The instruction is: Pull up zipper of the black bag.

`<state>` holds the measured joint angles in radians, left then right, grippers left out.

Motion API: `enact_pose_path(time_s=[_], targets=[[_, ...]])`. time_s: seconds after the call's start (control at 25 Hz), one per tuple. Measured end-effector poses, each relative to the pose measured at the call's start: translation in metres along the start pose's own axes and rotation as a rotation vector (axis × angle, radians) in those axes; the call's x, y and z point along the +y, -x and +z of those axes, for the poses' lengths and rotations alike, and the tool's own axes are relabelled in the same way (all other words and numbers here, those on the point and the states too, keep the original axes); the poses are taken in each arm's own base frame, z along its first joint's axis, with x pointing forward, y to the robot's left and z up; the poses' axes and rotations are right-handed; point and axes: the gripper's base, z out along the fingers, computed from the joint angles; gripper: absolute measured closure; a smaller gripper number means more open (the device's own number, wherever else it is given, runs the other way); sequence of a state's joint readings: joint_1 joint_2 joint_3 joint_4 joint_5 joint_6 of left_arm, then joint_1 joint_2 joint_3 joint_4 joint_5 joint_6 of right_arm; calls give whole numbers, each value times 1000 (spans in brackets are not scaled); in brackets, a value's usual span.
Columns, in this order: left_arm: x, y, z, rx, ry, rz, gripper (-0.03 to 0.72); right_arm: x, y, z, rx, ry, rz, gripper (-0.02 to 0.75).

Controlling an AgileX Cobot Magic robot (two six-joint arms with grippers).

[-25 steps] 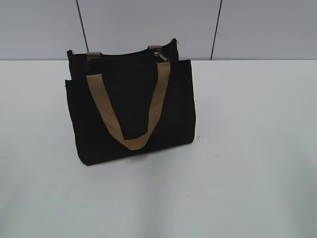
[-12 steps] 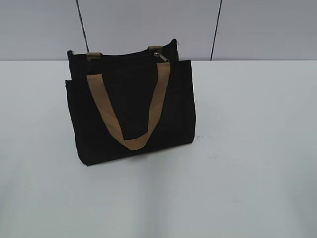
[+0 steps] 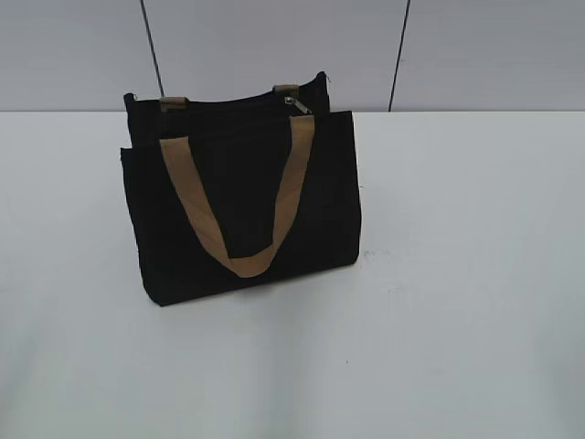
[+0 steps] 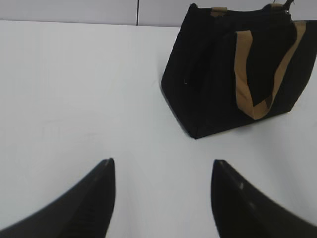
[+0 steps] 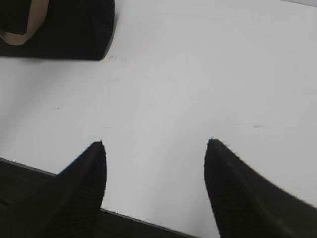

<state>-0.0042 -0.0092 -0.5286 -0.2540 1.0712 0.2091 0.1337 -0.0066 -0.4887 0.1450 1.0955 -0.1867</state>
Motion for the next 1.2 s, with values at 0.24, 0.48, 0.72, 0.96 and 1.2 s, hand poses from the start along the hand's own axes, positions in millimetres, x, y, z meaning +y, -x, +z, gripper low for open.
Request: enact_pose_path(time_s=[0.24,0.48,0.72,0.96,1.2], targets=[[0,-1,-2,1,-90,43,228,-7,-2,0,14,-79,18,251],[3,-1,-2,5,-87,23,228,-9,-2,0,18,-96,14,251],[7,-1,-2,5,-20,-31,228,-8,-2,0,16,-83,21,251],[7,-1,-2,5,-16,-32,228,-7,-2,0,15,-75,26,251],[7,-1,-2,5,-11,-29,228,-6,-2,1,15,-100,49,251]])
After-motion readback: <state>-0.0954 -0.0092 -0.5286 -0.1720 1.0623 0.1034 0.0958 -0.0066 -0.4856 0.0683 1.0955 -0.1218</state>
